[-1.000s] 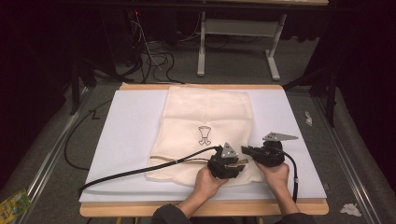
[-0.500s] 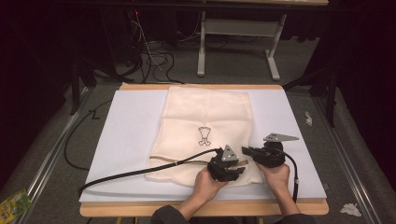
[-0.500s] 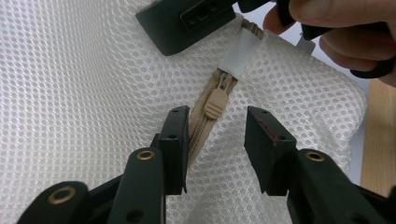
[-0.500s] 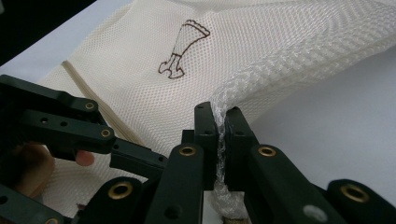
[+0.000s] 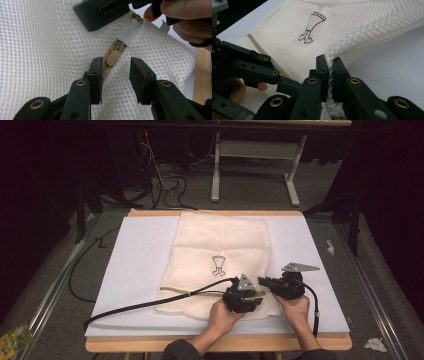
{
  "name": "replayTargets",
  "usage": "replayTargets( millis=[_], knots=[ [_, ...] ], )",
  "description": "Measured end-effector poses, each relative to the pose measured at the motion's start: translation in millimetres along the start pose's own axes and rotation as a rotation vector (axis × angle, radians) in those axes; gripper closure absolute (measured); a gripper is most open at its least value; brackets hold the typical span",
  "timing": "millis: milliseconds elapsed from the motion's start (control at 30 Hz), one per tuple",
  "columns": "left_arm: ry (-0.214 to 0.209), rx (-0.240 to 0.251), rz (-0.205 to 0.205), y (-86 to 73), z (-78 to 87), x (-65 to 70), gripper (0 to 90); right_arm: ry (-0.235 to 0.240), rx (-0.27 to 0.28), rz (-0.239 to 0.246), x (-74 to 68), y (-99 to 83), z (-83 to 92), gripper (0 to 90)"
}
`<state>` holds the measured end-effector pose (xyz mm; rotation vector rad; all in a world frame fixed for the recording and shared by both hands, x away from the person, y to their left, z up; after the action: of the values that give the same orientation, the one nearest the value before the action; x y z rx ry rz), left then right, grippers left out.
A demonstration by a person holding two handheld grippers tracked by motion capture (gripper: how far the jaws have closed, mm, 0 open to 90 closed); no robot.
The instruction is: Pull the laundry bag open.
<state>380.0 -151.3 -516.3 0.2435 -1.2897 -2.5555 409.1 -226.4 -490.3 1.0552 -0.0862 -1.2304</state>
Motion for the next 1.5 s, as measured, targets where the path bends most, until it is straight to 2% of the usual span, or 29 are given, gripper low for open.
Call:
replayTargets(
  millis=[67,167,233,467,633,800,967,1100,1267,1400,1500],
  knots=[
    [-0.003,-0.004,-0.003,0.6,-3.1,1.1,63.5,0.007,-0.003,0.005,-1.4,0.0,-0.6,87.9],
    [-0.010,0.000,0.021,0.3,-6.8,-1.1,63.7,0.007,-0.007,0.007,-2.3,-0.5,-1.1,88.0],
    [-0.013,0.000,0.023,-0.1,-7.8,-1.2,64.3,0.005,-0.008,0.003,-1.8,-0.7,-1.6,87.9],
    [-0.038,0.018,-0.008,1.6,-3.7,1.9,70.4,0.007,-0.002,0.002,-1.0,-0.2,-1.0,87.9],
    [-0.075,0.048,0.000,5.2,-1.9,6.1,74.6,0.002,-0.005,-0.001,0.7,-0.8,-0.4,87.9],
    [-0.065,0.040,-0.003,3.5,-3.2,4.6,77.9,0.000,-0.008,0.002,0.8,-1.1,-0.9,87.9],
    [-0.064,0.042,0.027,5.3,-3.9,2.3,76.8,0.000,-0.005,0.006,0.8,-1.1,-1.3,87.9],
    [-0.065,0.041,0.036,5.2,-4.3,2.0,76.1,-0.003,-0.009,0.003,1.7,-2.2,-0.8,87.9],
    [-0.060,0.026,0.044,3.9,-5.5,0.0,83.3,-0.006,-0.007,0.007,1.3,-1.8,-1.6,87.9],
    [-0.066,0.024,0.063,3.9,-6.7,0.3,85.6,-0.006,-0.009,0.006,1.4,-2.2,-1.8,87.9],
    [-0.062,0.021,0.061,4.0,-6.1,-0.2,86.6,-0.006,-0.008,0.008,1.3,-1.9,-1.9,87.9]
  ],
)
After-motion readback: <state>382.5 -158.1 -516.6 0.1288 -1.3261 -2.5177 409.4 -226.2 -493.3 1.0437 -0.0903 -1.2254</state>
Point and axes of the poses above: each handheld gripper's, and its own axes: z roughly backward along the jaws, y roughly out of its top, x roughly to its right, the point moved 9 cm from there along -z, roughly forward along the jaws, and after that the axes turned 14 degrees about -z, right-handed, at the moved point
